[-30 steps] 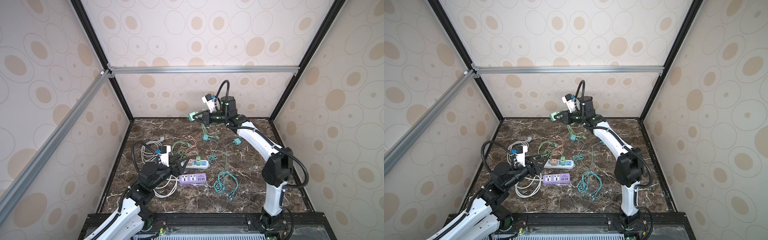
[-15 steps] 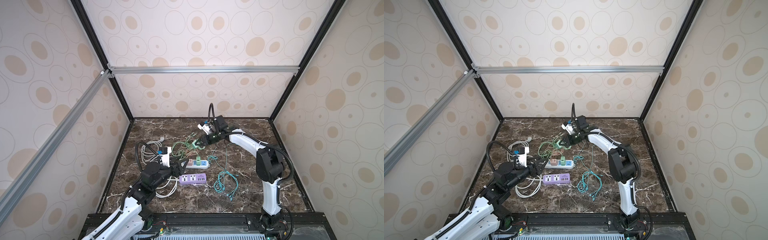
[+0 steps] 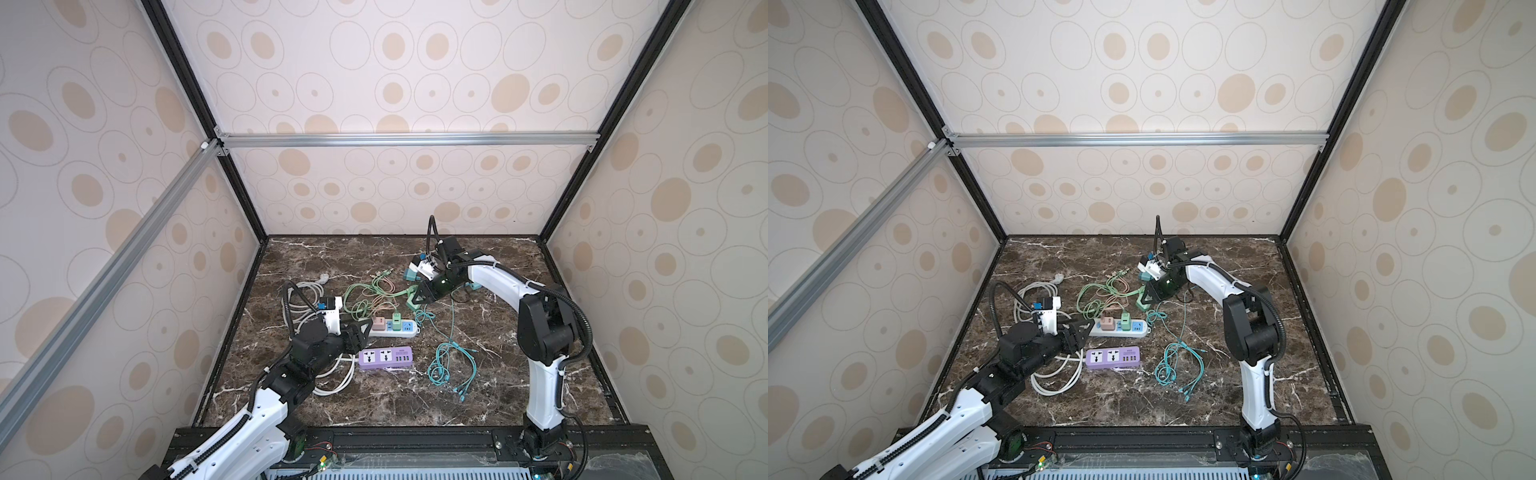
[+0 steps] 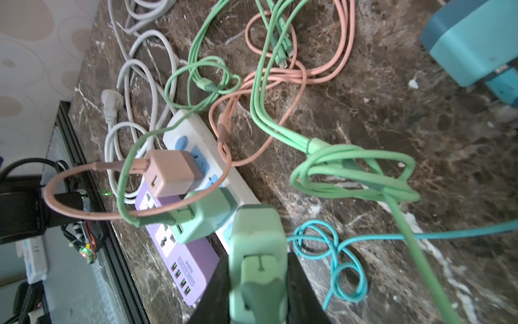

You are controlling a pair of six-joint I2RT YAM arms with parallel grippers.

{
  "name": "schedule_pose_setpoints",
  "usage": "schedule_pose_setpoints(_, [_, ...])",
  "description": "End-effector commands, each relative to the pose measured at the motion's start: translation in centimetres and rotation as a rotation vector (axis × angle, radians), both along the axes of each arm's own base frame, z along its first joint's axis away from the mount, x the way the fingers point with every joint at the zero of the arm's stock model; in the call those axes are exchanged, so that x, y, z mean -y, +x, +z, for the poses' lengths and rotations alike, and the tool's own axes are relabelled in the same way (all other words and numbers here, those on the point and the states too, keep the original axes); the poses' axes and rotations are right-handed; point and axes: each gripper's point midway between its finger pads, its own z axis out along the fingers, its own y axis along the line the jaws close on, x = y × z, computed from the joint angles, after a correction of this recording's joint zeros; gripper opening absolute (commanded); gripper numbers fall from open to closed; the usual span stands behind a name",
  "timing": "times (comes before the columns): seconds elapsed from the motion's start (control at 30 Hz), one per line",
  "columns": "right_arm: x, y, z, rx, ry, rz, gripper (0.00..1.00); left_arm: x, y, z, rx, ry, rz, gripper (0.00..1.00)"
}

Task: Insert the plug
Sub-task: 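Lower the mint-green charger with the right gripper onto a white strip socket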

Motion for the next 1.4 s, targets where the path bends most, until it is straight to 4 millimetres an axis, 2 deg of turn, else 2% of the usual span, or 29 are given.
schedule_pose_setpoints(0.0, [0.9,-1.4,2.3,0.153,-0.048,0.132,0.00,-1.3,0.3,-0.9,-0.037,0.012,0.075,0.67])
schedule_pose_setpoints(0.2, [0.1,-3.5,0.6,0.306,-0.137,0.327,0.00,-2.1,0.7,-3.2,-0.098,-0.001,0.106,0.61])
schedule_pose_setpoints(0.37, [-0.5,-2.9,-0.6,0.389,-0.139,0.395,0.00,-2.4,1.3,-4.7,-0.149,-0.017,0.104,0.55])
schedule_pose_setpoints(0.5, [-1.3,-3.8,-0.9,0.448,-0.101,0.501,0.00,-2.9,1.9,-5.4,-0.164,-0.036,0.115,0.55])
schedule_pose_setpoints(0.7, [-2.1,-4.0,-1.1,0.481,-0.087,0.585,0.00,-3.8,3.0,-6.8,-0.200,-0.052,0.125,0.53])
schedule_pose_setpoints(0.73, [-2.2,-4.0,-1.2,0.483,-0.089,0.596,0.00,-3.7,3.4,-6.4,-0.180,-0.060,0.120,0.53])
schedule_pose_setpoints(0.97, [-2.3,-3.9,-1.7,0.515,-0.137,0.660,0.00,-3.3,4.8,-7.2,-0.205,-0.053,0.091,0.50])
schedule_pose_setpoints(1.2, [-2.8,-3.8,-1.5,0.550,-0.151,0.679,0.00,-2.4,5.4,-8.3,-0.233,-0.059,0.044,0.45])
schedule_pose_setpoints(1.37, [-2.7,-4.2,-2.2,0.550,-0.197,0.709,0.00,-1.7,5.6,-8.9,-0.245,-0.062,0.000,0.43])
